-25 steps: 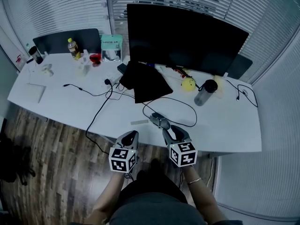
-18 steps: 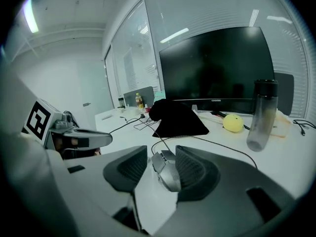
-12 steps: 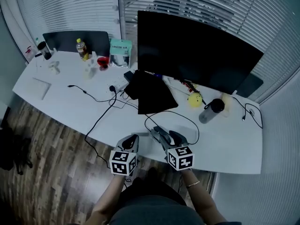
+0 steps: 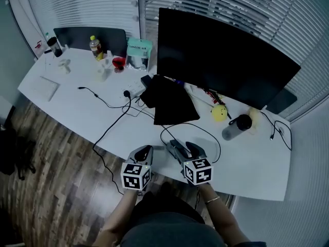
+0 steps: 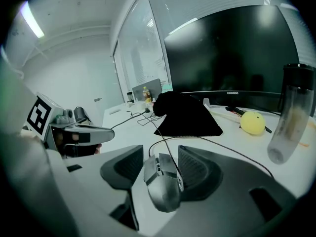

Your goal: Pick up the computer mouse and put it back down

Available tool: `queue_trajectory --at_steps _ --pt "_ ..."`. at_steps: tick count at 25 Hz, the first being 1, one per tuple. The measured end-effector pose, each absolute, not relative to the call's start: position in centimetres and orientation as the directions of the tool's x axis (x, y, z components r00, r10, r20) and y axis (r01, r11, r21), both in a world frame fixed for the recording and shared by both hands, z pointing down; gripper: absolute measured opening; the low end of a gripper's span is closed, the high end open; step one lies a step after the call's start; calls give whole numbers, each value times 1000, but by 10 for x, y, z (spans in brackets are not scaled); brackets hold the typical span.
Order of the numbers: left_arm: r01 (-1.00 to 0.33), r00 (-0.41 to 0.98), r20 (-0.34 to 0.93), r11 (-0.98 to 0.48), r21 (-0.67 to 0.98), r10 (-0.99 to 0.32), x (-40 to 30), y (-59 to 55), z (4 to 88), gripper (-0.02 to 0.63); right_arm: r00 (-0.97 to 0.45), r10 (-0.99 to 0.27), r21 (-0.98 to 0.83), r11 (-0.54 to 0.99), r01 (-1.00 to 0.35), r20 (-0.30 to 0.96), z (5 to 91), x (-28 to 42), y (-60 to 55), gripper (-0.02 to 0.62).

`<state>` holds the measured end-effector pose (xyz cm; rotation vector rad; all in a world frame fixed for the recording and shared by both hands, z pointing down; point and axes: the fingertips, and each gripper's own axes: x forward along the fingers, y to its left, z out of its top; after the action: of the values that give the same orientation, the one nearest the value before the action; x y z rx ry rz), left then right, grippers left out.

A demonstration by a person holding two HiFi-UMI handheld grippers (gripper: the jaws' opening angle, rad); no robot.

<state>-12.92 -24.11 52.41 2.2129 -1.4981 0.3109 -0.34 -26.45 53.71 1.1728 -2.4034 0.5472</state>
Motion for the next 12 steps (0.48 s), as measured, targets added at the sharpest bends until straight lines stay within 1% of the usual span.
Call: queue_trajectory --at_steps 12 --pt "-939 331 451 -243 243 -829 -135 -241 535 31 -590 -550 -137 653 -745 591 567 -15 -268 229"
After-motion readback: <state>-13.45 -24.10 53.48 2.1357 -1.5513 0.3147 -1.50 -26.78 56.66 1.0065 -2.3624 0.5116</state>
